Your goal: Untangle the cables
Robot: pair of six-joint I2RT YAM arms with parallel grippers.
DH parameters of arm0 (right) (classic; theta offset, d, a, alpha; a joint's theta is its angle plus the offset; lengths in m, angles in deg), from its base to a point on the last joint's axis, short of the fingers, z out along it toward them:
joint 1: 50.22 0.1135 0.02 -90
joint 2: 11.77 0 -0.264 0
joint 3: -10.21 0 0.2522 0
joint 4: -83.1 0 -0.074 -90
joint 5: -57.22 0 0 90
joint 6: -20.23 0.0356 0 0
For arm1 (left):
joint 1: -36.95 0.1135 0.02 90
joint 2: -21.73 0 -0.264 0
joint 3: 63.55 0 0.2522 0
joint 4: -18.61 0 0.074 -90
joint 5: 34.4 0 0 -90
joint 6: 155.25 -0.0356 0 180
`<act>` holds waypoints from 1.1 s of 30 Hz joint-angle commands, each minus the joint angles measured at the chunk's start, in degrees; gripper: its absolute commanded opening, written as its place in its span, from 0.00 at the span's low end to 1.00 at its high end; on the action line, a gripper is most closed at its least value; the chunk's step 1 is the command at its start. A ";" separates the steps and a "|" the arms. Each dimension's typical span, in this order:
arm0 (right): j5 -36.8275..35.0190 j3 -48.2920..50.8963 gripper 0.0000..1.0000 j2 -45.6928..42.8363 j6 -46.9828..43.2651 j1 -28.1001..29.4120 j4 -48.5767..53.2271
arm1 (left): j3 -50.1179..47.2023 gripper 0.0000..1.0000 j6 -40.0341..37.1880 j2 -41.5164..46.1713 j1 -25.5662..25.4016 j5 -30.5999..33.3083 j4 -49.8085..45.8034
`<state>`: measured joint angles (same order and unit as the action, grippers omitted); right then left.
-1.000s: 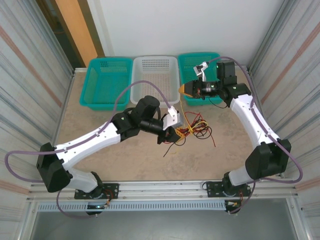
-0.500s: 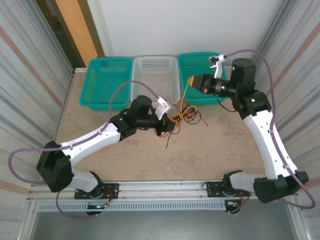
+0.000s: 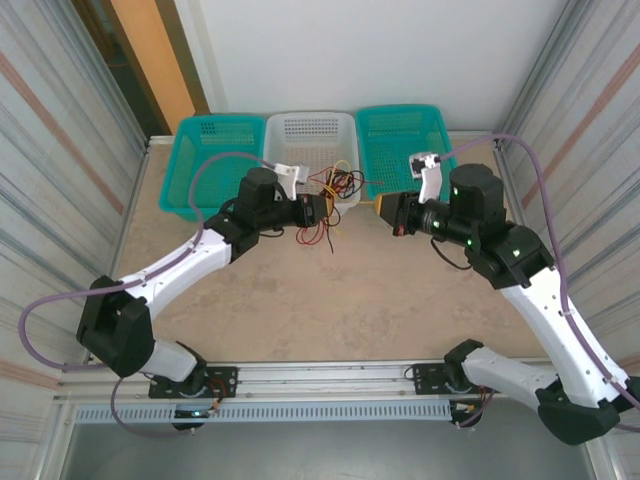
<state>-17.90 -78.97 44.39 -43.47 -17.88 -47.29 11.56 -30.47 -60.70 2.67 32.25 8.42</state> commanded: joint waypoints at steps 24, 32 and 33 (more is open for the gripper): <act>7.05 25.89 0.00 -13.16 13.24 -18.69 -7.73 | -8.68 0.00 12.95 7.22 -1.78 -14.71 47.71; 3.49 29.09 0.00 -12.11 16.08 -21.25 -9.28 | -7.02 0.00 10.84 6.39 -3.62 -20.29 46.26; 2.23 29.18 0.00 -12.13 16.63 -21.41 -9.31 | -7.11 0.00 10.63 6.57 -3.62 -20.77 46.41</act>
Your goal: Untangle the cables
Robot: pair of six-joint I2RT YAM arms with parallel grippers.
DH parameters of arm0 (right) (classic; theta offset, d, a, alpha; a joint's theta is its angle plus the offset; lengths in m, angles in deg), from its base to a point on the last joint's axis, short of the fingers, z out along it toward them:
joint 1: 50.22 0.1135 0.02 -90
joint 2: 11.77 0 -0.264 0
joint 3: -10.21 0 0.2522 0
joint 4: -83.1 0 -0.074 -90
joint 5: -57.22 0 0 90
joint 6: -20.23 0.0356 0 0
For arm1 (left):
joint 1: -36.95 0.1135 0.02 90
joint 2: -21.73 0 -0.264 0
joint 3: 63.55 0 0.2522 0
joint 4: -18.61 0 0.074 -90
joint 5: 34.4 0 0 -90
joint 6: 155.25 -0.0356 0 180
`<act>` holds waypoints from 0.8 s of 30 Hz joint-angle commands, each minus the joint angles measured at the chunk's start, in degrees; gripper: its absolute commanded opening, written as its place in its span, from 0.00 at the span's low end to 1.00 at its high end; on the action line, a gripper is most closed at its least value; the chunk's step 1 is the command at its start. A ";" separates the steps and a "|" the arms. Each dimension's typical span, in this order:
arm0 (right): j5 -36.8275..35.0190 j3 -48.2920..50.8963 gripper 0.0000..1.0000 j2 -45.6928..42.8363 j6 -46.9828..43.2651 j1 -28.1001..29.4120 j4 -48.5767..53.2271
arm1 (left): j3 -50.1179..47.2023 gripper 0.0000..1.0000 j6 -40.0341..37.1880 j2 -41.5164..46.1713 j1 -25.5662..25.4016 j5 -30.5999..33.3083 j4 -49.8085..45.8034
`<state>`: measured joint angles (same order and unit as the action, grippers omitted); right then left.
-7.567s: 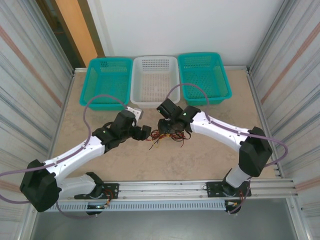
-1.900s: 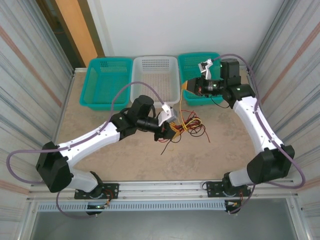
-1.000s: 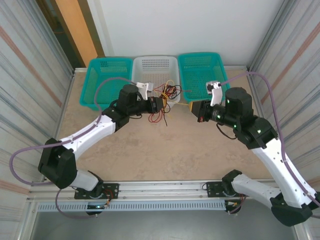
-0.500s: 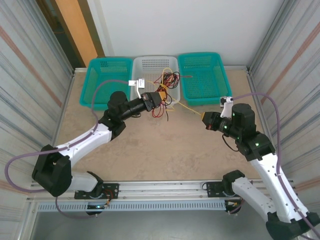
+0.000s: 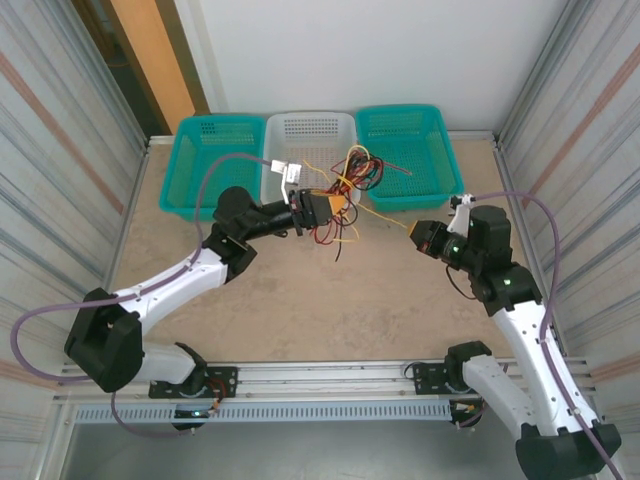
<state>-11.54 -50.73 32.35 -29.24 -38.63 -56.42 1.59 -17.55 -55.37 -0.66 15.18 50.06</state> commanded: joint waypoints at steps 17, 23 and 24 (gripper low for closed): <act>-1.75 -4.48 0.00 8.40 6.31 -2.37 -2.52 | 4.79 0.00 -12.86 1.35 -3.53 -12.98 -5.31; 1.02 -5.58 0.00 9.57 5.90 -3.35 -2.28 | 5.18 0.00 -14.88 1.07 -3.70 -16.42 -7.06; 2.27 -6.07 0.00 10.32 5.85 -3.66 -2.29 | 5.23 0.00 -15.24 1.16 -3.79 -16.86 -7.40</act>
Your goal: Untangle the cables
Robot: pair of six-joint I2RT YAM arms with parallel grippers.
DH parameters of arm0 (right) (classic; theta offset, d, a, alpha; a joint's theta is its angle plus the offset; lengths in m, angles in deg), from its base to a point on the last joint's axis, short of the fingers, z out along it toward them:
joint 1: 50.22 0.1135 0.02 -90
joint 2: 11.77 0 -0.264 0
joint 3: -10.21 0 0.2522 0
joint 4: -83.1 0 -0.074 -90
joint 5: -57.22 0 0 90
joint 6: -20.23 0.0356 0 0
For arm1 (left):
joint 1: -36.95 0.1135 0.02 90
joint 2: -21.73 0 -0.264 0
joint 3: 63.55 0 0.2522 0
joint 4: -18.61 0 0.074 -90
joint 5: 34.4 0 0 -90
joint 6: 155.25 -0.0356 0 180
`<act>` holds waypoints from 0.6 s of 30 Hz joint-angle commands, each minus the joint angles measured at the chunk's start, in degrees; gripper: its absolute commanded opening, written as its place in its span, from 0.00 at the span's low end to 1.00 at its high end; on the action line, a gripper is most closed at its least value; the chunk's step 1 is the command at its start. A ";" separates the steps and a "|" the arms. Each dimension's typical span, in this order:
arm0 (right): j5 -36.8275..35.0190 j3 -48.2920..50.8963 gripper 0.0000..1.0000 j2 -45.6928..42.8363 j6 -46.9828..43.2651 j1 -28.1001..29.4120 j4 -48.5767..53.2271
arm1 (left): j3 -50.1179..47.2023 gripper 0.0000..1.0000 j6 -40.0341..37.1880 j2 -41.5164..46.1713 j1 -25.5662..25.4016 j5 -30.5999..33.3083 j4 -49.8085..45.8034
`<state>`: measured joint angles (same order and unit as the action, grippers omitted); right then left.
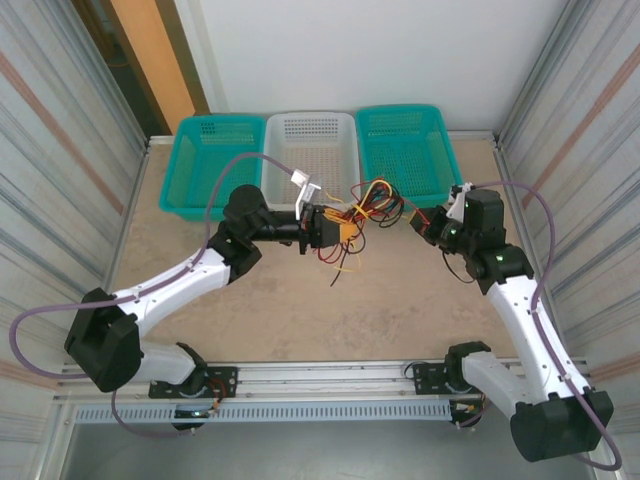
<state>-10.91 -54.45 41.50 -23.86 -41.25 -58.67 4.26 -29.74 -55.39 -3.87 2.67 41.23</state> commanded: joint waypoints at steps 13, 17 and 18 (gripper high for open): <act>9.81 -10.13 0.00 8.82 -1.25 -4.29 -3.30 | 5.78 0.00 -13.82 0.76 -5.15 -6.57 -14.88; 9.83 -13.32 0.00 10.21 -2.17 -4.40 -2.61 | 4.89 0.00 -14.37 0.57 -5.77 -6.49 -15.31; 9.94 -14.27 0.00 10.71 -2.43 -4.50 -2.35 | 4.61 0.00 -14.33 0.44 -5.85 -6.40 -15.08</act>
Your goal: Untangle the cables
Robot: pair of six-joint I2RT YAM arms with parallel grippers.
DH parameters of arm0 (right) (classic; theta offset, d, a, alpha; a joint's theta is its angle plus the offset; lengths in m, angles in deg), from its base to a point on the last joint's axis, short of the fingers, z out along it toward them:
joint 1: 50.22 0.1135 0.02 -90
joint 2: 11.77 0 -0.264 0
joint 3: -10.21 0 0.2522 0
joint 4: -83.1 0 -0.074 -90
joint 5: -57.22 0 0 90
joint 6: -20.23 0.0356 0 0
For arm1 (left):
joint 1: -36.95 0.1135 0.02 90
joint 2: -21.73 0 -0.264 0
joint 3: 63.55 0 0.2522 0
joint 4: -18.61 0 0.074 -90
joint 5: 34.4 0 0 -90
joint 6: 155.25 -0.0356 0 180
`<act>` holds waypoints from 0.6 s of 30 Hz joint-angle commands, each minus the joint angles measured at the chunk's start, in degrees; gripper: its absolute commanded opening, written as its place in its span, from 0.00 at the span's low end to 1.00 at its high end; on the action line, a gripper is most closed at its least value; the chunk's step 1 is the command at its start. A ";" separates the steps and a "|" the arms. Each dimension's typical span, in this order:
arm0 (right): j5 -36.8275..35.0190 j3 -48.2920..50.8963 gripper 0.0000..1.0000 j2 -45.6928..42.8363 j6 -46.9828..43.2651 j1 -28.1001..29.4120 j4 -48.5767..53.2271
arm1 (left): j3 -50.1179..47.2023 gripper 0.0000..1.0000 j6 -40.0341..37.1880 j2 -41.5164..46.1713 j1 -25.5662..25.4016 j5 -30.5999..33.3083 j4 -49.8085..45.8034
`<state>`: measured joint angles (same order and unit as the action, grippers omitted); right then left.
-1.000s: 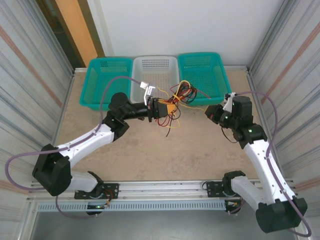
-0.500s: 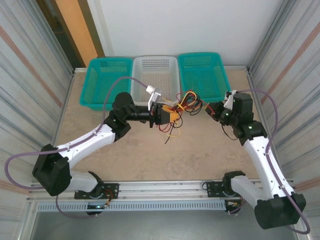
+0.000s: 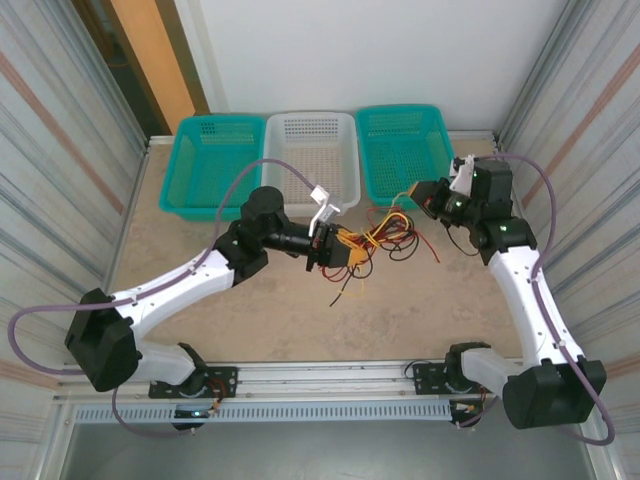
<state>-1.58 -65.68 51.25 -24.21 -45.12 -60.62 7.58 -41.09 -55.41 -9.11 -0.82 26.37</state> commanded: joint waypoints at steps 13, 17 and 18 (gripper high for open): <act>2.90 -13.31 0.00 6.93 -3.23 -0.62 0.03 | 1.39 0.00 -7.35 -1.65 -3.23 -1.13 -6.48; 2.99 -14.74 0.00 7.28 -3.28 -0.20 -0.46 | 1.26 0.00 -7.10 -2.96 -3.42 -0.35 -7.21; 3.07 -15.11 0.00 7.30 -3.28 -0.09 -0.63 | 1.15 0.00 -7.20 -3.16 -3.44 0.32 -7.63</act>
<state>1.88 -77.94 58.25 -25.85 -45.31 -59.57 7.58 -46.66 -58.16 -11.56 1.14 19.59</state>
